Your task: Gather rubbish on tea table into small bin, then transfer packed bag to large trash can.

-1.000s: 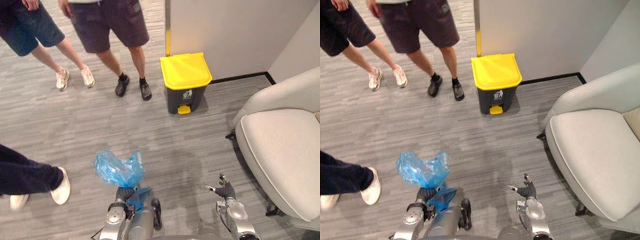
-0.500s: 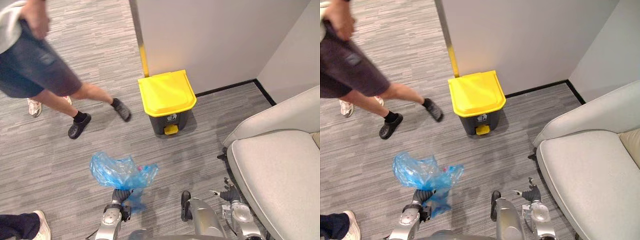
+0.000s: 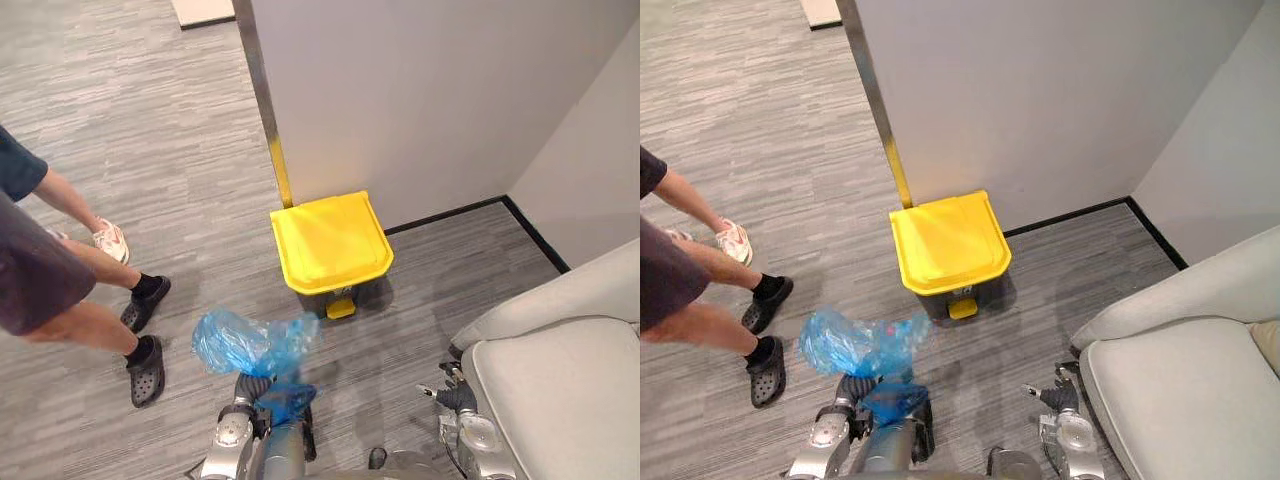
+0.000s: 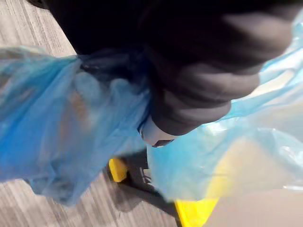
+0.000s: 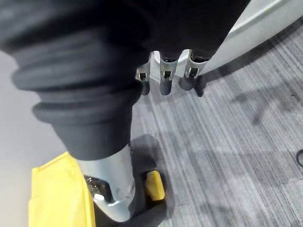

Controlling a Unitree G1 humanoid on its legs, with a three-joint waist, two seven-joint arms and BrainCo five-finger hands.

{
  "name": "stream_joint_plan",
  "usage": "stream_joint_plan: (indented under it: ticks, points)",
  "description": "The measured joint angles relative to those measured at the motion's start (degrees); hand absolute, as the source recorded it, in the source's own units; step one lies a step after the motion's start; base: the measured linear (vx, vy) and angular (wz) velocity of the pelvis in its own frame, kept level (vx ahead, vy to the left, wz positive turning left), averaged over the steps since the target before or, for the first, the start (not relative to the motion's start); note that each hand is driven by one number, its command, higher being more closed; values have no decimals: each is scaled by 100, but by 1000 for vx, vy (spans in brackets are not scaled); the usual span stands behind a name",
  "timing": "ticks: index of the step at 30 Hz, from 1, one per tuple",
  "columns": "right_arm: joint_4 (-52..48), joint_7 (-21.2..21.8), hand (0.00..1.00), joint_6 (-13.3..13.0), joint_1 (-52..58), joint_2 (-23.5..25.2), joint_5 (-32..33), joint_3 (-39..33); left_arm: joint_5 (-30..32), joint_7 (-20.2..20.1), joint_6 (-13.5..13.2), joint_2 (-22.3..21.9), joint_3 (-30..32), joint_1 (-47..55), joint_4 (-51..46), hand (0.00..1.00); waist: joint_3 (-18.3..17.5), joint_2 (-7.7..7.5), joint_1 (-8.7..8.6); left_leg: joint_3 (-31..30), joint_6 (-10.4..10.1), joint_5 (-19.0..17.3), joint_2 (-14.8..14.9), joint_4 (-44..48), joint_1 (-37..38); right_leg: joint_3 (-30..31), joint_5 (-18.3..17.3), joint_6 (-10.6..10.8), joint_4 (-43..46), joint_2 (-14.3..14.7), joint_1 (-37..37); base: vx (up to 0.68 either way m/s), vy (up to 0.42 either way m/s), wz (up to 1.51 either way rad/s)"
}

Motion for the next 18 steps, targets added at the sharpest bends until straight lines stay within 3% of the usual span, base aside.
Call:
stream_joint_plan:
  ticks: [2, 3, 4, 5, 9, 10, 11, 13, 15, 18]
  points:
    - [39, 24, 0, 0, -10, 16, -51, 33, 0, 1, 0, 23, -5, 167, 9, 100, -20, 28, -21, 30, 22, -261, -101, -106, 342, 110, -33, 199, 1210, -139, -337, 194, 126, -10]
    - [44, 24, 0, 0, -2, 12, -81, 39, 0, -1, 1, 84, -65, 232, 9, 100, -22, 36, -34, -30, 47, -320, -165, -223, 567, 112, 215, 557, 2230, -252, -734, 171, 95, 12]
    - [56, 24, 0, 2, 35, 17, -115, 42, 0, 0, 2, 135, -94, 243, 11, 100, -25, 35, -40, -76, 75, -342, -189, -258, 643, 128, 241, 622, 2642, -285, -914, 275, 97, 52]
    - [54, 23, 0, 10, 134, 9, -130, 41, -1, 9, 3, 219, -126, 193, 33, 100, -29, 24, -56, -275, 187, -378, -232, -288, 785, 111, -18, 291, 3133, -328, -1293, 233, 48, 58]
    - [56, 24, 0, 10, 204, 5, -168, 43, 0, 18, 0, 304, -128, 134, 35, 100, -28, 33, -205, -757, 140, -345, -206, -257, 918, 237, -223, 93, 2103, -36, -1555, 268, -65, 84]
    - [57, 22, 0, 10, 217, 6, -163, 38, 0, 13, -4, 322, -136, 138, 37, 100, -47, -13, -201, -850, 43, -369, -227, -214, 941, 440, 8, -38, 1249, 67, -1548, 192, -104, 57]
    - [76, 24, 0, 7, 255, -3, -162, 37, 4, 9, -11, 340, -115, 136, 79, 100, -31, -101, -180, -889, -90, -463, -293, -137, 988, 544, 640, -89, 635, 34, -1478, 242, -140, 59]
    - [175, 17, 0, 1, 220, -68, -149, 0, 4, -10, -7, 163, -89, 178, 171, 100, -117, 77, -165, -1015, -183, -516, -93, -135, 1049, 399, 696, -176, 409, 176, -1215, 218, -132, 25]
    - [209, 18, 0, -4, 204, -67, -111, -4, 4, -12, -8, 81, -87, 190, 180, 100, -165, 151, -132, -1024, -255, -534, 75, -254, 1126, 316, 766, -266, 89, 341, -1036, 192, -143, 3]
    - [228, 17, 0, -3, 235, -24, -97, -29, 4, -11, -8, 92, -85, 158, 203, 100, -184, 118, -164, -1144, -369, -478, 190, -590, 1306, 214, 837, -349, -193, 502, -852, 121, -122, 9]
